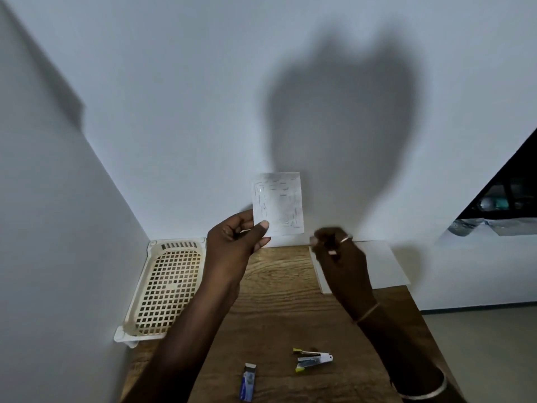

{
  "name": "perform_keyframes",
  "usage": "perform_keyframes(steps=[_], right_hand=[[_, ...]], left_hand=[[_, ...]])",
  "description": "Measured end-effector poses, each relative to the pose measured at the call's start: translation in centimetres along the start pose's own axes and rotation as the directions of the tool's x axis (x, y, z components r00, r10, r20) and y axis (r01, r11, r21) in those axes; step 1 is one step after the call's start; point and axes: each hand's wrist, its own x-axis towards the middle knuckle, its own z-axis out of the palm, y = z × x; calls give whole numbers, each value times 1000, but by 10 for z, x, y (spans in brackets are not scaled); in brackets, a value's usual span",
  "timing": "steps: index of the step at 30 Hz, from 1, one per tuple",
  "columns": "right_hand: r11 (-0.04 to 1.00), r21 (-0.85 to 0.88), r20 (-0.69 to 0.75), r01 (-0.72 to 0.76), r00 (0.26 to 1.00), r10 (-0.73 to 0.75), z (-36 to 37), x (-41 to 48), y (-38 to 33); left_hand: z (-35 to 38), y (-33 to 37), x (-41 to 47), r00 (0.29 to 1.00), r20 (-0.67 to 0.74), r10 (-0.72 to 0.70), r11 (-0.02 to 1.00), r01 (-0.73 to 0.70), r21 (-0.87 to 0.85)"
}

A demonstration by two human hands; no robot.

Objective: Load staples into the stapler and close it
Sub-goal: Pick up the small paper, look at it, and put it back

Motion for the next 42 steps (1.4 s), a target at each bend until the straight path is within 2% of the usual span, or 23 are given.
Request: perform_keyframes(steps=[2, 4, 5, 6, 7, 8, 9, 11, 13, 14, 17, 19, 20, 22, 23, 24, 25, 26, 28, 31, 36, 42], right_hand=[[949, -316, 250, 1, 965, 83, 0, -40, 41], [862, -506, 496, 3, 819, 289, 3, -89, 87], [830, -557, 532, -38, 751, 391, 8, -111, 110], [800, -592, 511, -99, 721, 467, 14, -129, 131], [794, -597, 477, -113, 746, 464, 20, -141, 149], [837, -543, 496, -66, 779, 384, 21, -155, 164], [854, -518, 516, -40, 782, 350, 21, -161, 172], [814, -581, 521, -25, 756, 395, 25, -150, 171], [786, -608, 502, 113, 821, 270, 33, -140, 179], [758, -641, 516, 117, 797, 314, 32, -139, 178], [726, -681, 461, 94, 826, 326, 34, -144, 190], [757, -643, 479, 119, 833, 277, 34, -145, 184], [774, -627, 471, 84, 833, 291, 32, -133, 170], [836, -516, 498, -187, 729, 471, 19, -109, 136], [841, -444, 447, -308, 738, 506, 16, -104, 130], [819, -420, 417, -391, 719, 557, 13, -100, 119], [786, -362, 454, -501, 642, 618, 12, -96, 111], [783, -252, 457, -569, 643, 615, 9, -91, 103], [814, 26, 405, -580, 751, 522, -1, -81, 76], [801, 295, 425, -521, 822, 378, -8, -54, 23], [796, 433, 353, -423, 892, 281, -10, -32, -30], [744, 522, 342, -418, 901, 266, -1, -29, -52]], left_hand=[[-4, -3, -1, 1000, 3, -13, 1000, 13, 13], [-7, -8, -3, 999, 6, -37, 999, 37, 35], [-7, -11, -4, 999, 6, -51, 998, 51, 45], [-7, -15, -5, 998, 1, -66, 997, 66, 46], [-5, -18, -5, 997, -10, -82, 996, 83, 34], [-3, -20, -5, 995, -24, -100, 995, 100, 13], [-1, -21, -5, 992, -35, -118, 993, 118, -5], [6, -24, -5, 989, -42, -142, 990, 142, -24], [14, -25, -5, 986, -47, -159, 987, 157, -33], [17, -25, -5, 985, -50, -164, 986, 162, -36], [27, -27, -6, 985, -52, -165, 986, 163, -36], [31, -27, -6, 985, -59, -160, 987, 158, -37], [33, -27, -5, 986, -62, -155, 988, 153, -37], [36, -26, -4, 988, -65, -140, 990, 139, -27], [37, -25, -3, 989, -68, -130, 991, 129, -23], [38, -23, -2, 990, -74, -119, 993, 118, -22], [39, -21, -2, 991, -82, -110, 994, 108, -23], [40, -20, -1, 991, -89, -100, 995, 98, -24], [42, -18, -1, 993, -94, -78, 997, 77, -19], [44, -14, -2, 994, -96, -53, 998, 51, -22], [49, -9, -6, 995, -98, -9, 999, 6, -32], [45, -1, -10, 994, -113, 10, 999, -14, -32]])
